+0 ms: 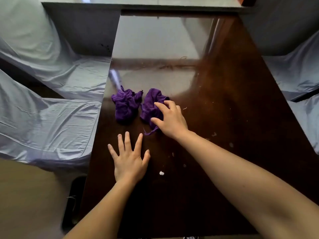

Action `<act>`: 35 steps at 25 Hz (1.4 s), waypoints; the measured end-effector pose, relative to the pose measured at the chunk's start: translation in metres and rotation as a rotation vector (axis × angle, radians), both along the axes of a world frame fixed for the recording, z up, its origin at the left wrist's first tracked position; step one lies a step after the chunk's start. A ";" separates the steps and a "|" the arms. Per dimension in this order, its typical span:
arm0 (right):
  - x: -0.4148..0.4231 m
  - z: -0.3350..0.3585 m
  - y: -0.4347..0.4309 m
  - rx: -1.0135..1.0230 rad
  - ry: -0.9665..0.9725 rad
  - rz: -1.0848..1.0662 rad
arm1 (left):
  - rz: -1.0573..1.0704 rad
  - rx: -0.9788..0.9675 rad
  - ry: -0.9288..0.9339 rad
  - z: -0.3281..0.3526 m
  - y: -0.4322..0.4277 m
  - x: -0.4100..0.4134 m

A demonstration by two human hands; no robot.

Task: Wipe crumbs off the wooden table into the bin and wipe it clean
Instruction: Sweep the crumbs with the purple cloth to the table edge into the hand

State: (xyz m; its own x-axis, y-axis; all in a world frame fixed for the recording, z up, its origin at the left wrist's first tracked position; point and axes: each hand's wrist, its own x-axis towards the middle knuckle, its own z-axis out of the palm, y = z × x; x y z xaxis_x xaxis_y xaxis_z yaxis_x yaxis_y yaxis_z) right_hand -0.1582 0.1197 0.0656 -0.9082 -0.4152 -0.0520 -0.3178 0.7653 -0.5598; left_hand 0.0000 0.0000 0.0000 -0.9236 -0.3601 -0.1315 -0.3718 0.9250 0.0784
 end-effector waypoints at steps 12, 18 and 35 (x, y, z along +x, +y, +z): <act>-0.030 0.019 0.009 -0.537 -0.321 -0.284 | 0.042 0.046 0.121 0.004 0.004 -0.002; -0.007 0.072 0.145 -1.385 -0.460 -0.413 | 0.061 0.071 0.139 0.006 0.006 -0.003; 0.001 0.049 0.307 -0.299 -0.179 -0.455 | 0.062 0.057 0.154 0.005 0.006 0.000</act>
